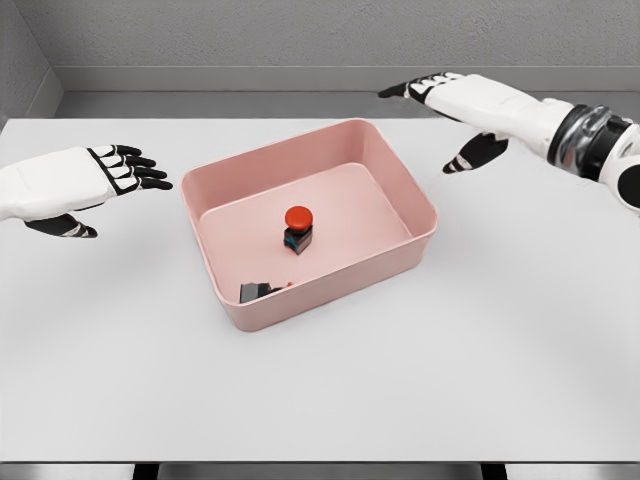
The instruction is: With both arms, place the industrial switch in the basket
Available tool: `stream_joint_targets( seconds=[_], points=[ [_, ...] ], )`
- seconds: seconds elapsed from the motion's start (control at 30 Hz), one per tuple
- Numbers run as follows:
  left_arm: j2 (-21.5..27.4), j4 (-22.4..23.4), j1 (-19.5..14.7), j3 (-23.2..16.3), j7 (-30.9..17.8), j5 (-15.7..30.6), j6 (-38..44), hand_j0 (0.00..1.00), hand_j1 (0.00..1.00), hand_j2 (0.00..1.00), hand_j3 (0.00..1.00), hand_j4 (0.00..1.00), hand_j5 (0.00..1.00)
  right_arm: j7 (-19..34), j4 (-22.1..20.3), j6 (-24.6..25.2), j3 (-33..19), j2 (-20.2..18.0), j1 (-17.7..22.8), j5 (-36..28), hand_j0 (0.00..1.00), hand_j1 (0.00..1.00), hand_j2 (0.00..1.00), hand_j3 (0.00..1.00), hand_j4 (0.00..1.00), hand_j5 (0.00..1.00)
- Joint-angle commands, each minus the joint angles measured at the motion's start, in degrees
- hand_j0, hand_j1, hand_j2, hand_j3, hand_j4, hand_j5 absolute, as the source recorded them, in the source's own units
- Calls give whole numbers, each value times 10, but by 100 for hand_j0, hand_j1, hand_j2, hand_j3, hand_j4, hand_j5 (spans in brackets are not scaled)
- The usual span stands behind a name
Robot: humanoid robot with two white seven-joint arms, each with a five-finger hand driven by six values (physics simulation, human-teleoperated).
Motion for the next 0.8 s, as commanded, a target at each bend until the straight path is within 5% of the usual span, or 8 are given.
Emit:
stream_joint_targets(
  seconds=[0.0,0.23,0.77],
  points=[
    [1,0,0,0,0,3,0,100,100,100,100,100,100,0,-1,-4,-24,-7,1,-2,100,100,100,100,100,100],
    [1,-1,0,-1,0,4,0,100,100,100,100,100,100,0,2,-74,-168,-32,140,-2,100,100,100,100,100,100],
    [5,-9,8,-2,-3,0,0,100,100,100,100,100,100,0,8,-100,-215,-32,193,2,100,100,100,100,100,100]
  ],
)
